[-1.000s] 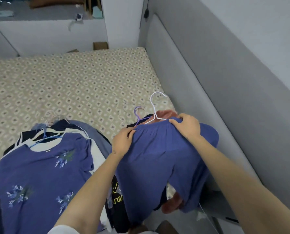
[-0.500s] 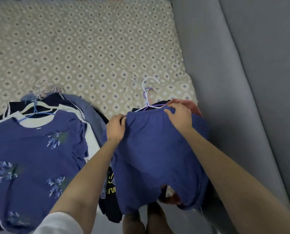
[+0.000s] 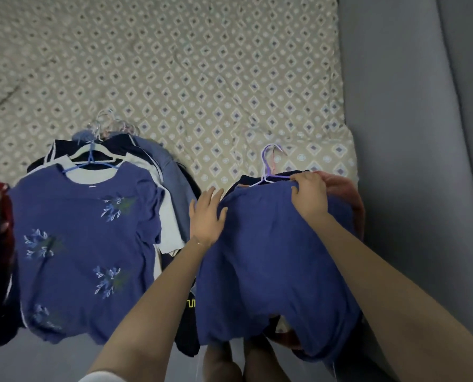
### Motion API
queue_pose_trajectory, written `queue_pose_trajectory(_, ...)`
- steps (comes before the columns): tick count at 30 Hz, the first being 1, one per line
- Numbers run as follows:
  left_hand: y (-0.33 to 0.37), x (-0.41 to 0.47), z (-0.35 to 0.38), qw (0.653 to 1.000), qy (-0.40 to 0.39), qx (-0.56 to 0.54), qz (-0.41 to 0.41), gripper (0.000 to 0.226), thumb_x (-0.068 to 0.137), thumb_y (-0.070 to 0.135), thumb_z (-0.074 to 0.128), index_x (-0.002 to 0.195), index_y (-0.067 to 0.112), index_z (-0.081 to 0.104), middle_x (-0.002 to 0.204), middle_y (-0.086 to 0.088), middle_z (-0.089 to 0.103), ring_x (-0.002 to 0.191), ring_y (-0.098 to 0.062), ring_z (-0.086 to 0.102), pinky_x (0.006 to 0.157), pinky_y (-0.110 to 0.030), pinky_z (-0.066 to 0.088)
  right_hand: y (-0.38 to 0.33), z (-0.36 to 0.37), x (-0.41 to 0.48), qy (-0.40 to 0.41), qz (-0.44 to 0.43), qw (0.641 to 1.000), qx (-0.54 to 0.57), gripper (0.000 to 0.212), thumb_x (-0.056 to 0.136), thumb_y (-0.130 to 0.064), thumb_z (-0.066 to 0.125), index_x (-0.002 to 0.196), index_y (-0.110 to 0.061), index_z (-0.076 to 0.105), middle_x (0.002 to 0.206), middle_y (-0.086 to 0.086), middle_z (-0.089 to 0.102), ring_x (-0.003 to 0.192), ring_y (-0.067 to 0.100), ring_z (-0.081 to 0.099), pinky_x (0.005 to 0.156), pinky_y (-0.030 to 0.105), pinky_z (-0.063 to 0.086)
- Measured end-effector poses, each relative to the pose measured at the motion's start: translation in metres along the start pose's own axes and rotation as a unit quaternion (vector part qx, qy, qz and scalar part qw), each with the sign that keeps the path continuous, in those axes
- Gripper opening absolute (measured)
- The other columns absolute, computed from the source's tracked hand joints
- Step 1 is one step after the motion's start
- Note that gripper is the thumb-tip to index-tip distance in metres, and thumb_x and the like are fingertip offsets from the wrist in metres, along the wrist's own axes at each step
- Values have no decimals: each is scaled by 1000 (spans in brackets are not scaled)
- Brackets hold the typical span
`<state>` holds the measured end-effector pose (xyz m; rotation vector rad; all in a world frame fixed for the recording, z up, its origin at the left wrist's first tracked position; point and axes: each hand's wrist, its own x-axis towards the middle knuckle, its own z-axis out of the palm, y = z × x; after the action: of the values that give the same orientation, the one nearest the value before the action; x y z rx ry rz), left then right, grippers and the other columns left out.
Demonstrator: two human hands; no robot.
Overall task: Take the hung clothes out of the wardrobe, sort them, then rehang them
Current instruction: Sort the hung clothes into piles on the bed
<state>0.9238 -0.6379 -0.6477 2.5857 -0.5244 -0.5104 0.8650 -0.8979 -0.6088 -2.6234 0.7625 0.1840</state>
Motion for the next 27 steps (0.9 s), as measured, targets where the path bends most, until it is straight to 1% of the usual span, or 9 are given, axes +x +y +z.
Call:
queue_pose_trajectory(2,1,-8,-10,1000,5,18,-3,52,102,27,47,152,23,35,161,-3,26,150,-25,19,120,-51,8,-13,-2,-7,-2,-31,999,-12,36,89,-6,56,124,-8,62,123,11,60,117,32,49,101,41,35)
queue_pose_trajectory(5,-1,-18,-27,999,8,40,-15,54,103,31,44,154,25,29,164,-2,17,152,-23,8,121,-48,0,-38,-7,-16,-21,-69,996,-43,44,91,-17,60,134,-12,55,135,10,51,127,30,42,108,41,29)
queue_pose_trajectory(8,-6,-29,-49,998,31,41,-29,55,103,33,45,154,25,28,165,-1,15,153,-23,4,121,-49,-1,-70,-13,-27,-32,-97,993,-50,51,93,-27,60,141,-15,47,143,11,45,134,32,37,113,43,26)
queue_pose_trajectory(10,-14,-37,-64,997,44,53,-42,56,103,37,42,155,26,26,165,0,11,153,-22,3,120,-48,-5,-93,-15,-36,-31,-118,991,-49,56,94,-31,59,145,-16,43,149,12,40,139,34,33,116,44,23)
queue_pose_trajectory(12,-25,-46,-80,994,61,69,-53,58,102,41,40,156,27,23,166,0,10,153,-22,3,120,-49,-6,-116,-17,-44,-33,-134,989,-50,60,95,-33,58,149,-17,38,152,12,36,142,33,28,118,45,19)
queue_pose_trajectory(15,-51,-60,-102,992,63,80,-77,61,103,41,39,157,28,16,166,1,6,153,-21,-2,120,-48,-9,-147,-15,-56,-41,-150,986,-65,65,96,-35,55,153,-20,28,157,11,28,145,31,23,119,44,16)
queue_pose_trajectory(18,-85,-78,-127,989,76,94,-80,62,104,42,39,158,28,12,166,1,2,153,-21,-4,120,-48,-9,-179,-7,-74,-40,-153,985,-67,67,98,-38,52,155,-21,20,160,11,22,147,30,17,120,43,12)
queue_pose_trajectory(22,-145,-104,-161,988,68,116,-81,64,104,41,37,158,27,5,166,1,-6,152,-19,-10,120,-49,-9,-223,9,-104,-24,-140,987,-77,68,99,-38,50,156,-23,17,161,10,18,148,30,14,120,43,11)
queue_pose_trajectory(27,-219,-133,-215,989,79,107,-63,65,103,42,40,158,27,9,166,2,-1,153,-20,-7,120,-49,-9,-287,31,-145,3,-114,990,-86,70,95,-41,55,154,-17,25,156,17,28,143,35,25,116,44,20)
